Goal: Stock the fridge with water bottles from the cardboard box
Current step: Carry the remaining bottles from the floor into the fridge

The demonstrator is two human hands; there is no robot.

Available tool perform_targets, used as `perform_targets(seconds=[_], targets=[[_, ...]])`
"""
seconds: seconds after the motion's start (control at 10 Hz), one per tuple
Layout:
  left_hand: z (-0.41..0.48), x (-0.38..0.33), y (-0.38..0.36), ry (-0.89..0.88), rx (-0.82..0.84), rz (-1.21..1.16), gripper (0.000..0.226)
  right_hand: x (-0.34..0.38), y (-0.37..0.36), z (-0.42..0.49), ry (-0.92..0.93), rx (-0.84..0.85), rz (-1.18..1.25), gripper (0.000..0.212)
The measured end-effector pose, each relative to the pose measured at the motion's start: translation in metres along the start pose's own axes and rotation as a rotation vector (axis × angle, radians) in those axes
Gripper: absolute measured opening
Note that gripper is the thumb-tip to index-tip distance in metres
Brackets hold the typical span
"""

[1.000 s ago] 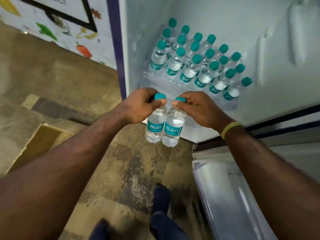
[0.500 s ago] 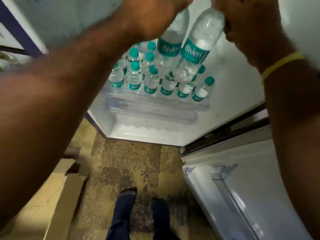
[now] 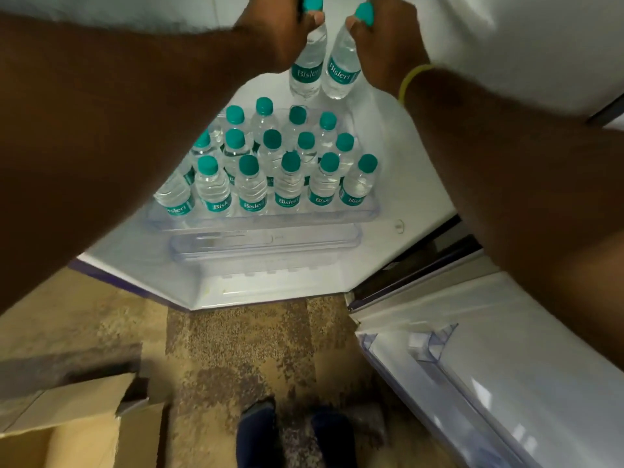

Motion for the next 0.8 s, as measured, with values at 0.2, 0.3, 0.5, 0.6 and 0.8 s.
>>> perform_targets(seconds=[0.2,0.3,0.5,0.6,0.8], targets=[[0.031,0.022,-0.041,0.035,0.084,0.014,0.043,-0.043,-0.038,-0.004,-0.127,0.104,-0.152,0.041],[0.03,0.031,-0.054,0.015,0.094,0.114,0.044,-0.055,-0.047,-0.009,-0.139,0.165,-0.193,0.043],[0.033,0.053,-0.085,0.03,0.222,0.222,0.047,-0.079,-0.067,-0.02,-0.173,0.293,-0.278,0.049],[0.035,0.055,-0.097,0.03,0.278,0.235,0.049,-0.083,-0.069,-0.017,-0.164,0.306,-0.292,0.051],[0.039,0.055,-0.103,-0.002,0.361,0.292,0.051,-0.083,-0.07,-0.012,-0.158,0.326,-0.293,0.05]])
Point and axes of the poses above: each hand's wrist, its own z-axis towards the middle knuckle, its own y-axis out of the back of the hand, x = y × z, the point moved 4 cm from there along z, towards the middle knuckle, and after that the axes turned 10 degrees about -x, right-handed, at the moved point
